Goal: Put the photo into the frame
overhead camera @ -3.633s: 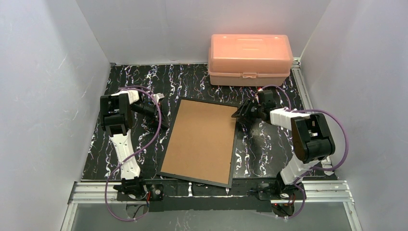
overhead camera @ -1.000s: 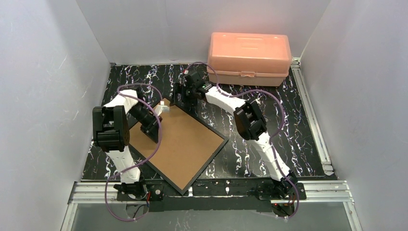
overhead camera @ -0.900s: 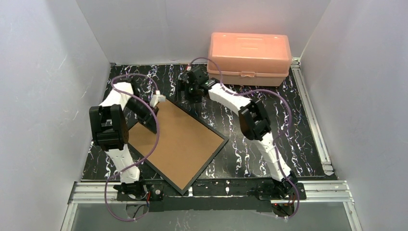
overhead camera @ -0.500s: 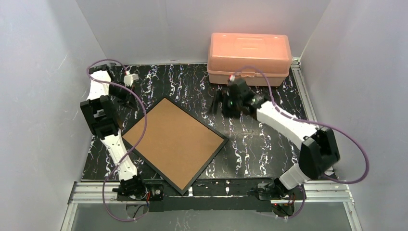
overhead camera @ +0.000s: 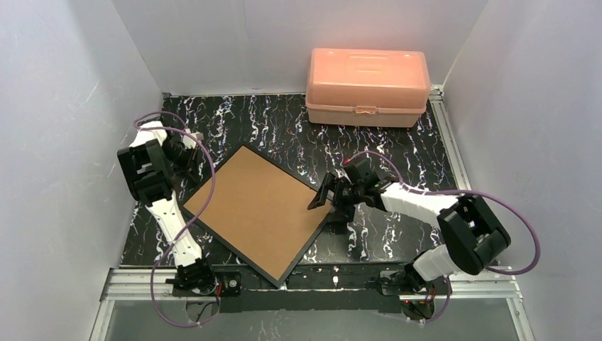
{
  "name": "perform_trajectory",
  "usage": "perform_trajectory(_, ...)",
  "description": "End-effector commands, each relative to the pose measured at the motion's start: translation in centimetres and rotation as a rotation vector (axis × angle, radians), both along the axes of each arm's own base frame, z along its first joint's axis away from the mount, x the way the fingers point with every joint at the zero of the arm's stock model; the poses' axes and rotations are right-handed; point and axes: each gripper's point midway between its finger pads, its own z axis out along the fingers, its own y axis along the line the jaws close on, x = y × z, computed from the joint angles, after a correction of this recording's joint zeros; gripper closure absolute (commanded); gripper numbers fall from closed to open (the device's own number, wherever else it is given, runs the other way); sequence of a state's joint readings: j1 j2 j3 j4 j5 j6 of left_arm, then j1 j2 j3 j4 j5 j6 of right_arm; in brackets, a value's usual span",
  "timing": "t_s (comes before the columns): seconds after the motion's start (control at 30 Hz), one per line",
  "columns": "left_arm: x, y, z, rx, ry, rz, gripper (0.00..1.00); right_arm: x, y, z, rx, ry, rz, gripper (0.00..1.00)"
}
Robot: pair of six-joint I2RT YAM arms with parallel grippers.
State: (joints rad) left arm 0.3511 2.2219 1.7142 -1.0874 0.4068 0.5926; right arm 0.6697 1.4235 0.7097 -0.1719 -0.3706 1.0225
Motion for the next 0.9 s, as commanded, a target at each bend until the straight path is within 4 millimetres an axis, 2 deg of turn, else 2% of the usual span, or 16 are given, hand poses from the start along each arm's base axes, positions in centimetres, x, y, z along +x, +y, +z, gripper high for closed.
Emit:
perform_trajectory(0.0, -2.2, -1.8, 0.7, -0.060, 0.023, -0.015, 1.00, 2.8, 3.0, 2.0, 0.137, -0.064, -0.006, 0.01)
perform_trajectory(0.13, -3.5, -3.0, 0.8, -0.112, 0.047, -0.017, 1.00, 4.6, 3.4, 1.2, 0.137, -0.054, -0.024, 0.02)
perform_trajectory(0.23, -4.4, -3.7, 1.1, -0.143, 0.055, -0.024, 1.00, 6.6, 2.7, 1.3, 0.129, -0.069, -0.046, 0.02)
perform_trajectory(0.3, -5.0, -4.2, 1.4, -0.172, 0.062, -0.029, 1.00, 8.3, 1.8, 1.7, 0.123, -0.096, -0.062, 0.02)
perform_trajectory(0.5, -7.0, -5.2, 1.6, -0.204, 0.091, -0.034, 1.00, 12.5, -2.7, 3.9, 0.068, -0.153, -0.082, 0.02)
perform_trajectory(0.57, -7.4, -5.2, 1.4, -0.189, 0.097, -0.027, 1.00, 12.3, -4.4, 4.0, 0.023, -0.141, -0.086, 0.02)
perform_trajectory(0.63, -7.5, -5.1, 1.3, -0.183, 0.095, -0.021, 1.00, 11.3, -5.9, 3.7, -0.025, -0.123, -0.104, 0.02)
perform_trajectory(0.77, -6.4, -5.0, 1.7, -0.185, 0.076, 0.002, 1.00, 7.2, -8.0, 1.4, -0.105, -0.020, -0.113, 0.02)
perform_trajectory(0.87, -5.1, -5.1, 2.6, -0.203, 0.051, 0.026, 1.00, 5.1, -9.4, 0.2, -0.169, 0.034, -0.126, 0.02)
